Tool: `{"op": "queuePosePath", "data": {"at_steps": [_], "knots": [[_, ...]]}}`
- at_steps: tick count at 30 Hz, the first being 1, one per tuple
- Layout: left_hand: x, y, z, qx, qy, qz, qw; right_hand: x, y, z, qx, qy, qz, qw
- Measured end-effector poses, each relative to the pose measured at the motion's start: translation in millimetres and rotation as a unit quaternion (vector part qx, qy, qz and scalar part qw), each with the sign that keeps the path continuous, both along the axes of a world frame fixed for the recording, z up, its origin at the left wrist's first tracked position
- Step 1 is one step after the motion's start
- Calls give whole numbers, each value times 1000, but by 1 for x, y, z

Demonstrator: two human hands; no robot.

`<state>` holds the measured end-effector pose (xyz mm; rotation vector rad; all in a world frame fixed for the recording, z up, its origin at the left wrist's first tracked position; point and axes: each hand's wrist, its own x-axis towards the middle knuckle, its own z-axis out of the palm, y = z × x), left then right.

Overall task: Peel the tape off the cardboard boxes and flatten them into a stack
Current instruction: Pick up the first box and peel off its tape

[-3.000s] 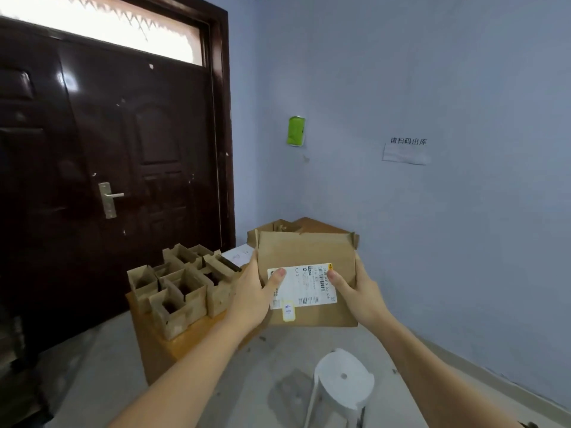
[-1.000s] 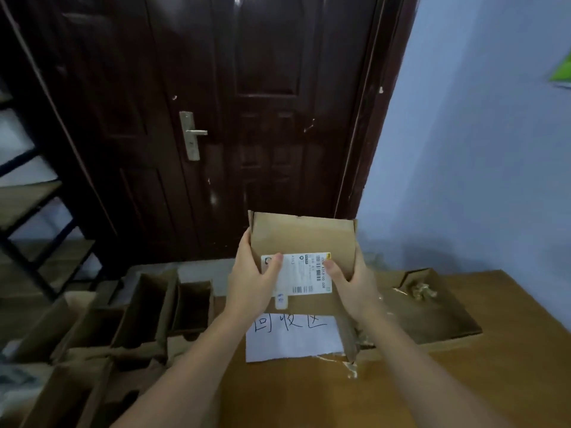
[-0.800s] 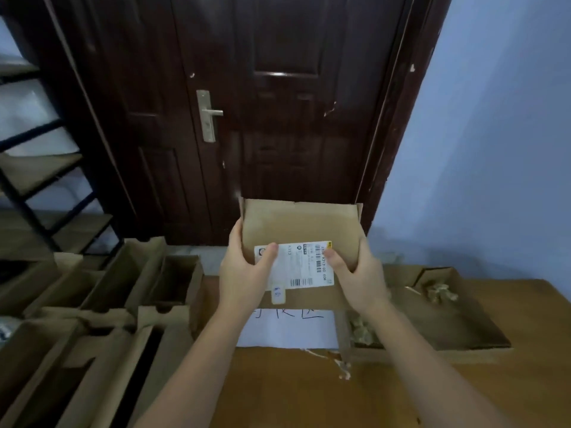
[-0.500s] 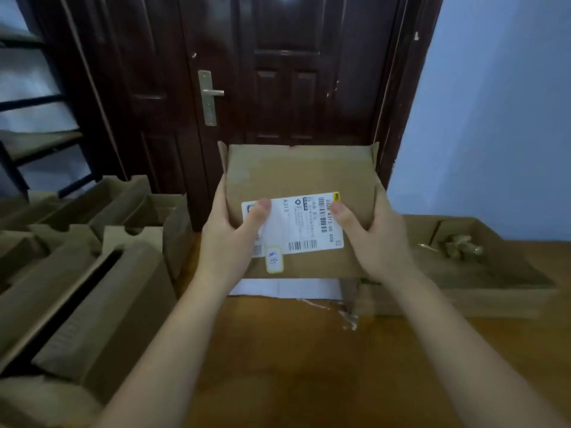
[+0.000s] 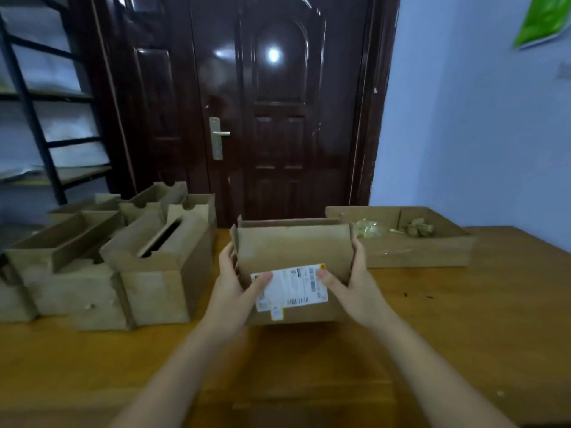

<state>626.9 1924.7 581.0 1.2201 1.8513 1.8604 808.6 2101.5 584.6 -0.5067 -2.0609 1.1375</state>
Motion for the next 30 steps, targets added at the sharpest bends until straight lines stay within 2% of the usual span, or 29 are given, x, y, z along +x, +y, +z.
{"op": "queuePosePath", "data": {"at_steps": [5,13,20,23,25,26,28,30], "knots": [[2,-14,-17,-45,-6,5,999,10,-15,-21,-8,-21,-10,1000],[-11,3,-18,-60,-22,-11,998,0,2,-16,-17,-54,-27,998],[-25,20,8,-90,29,-15,995,-4,25,13,-6,-107,-8,994],[-33,22,35,-14,99,49,994,-2,29,42,37,-53,-53,997],[-38,27,63,38,176,92,979,-10,31,67,102,-24,-99,990],[-42,32,77,36,231,110,966,-16,32,79,135,-27,-114,984],[-49,43,100,-26,326,116,938,-28,36,98,172,-62,-118,976],[-59,51,111,-132,352,86,923,-38,41,108,197,-136,-116,964]]}}
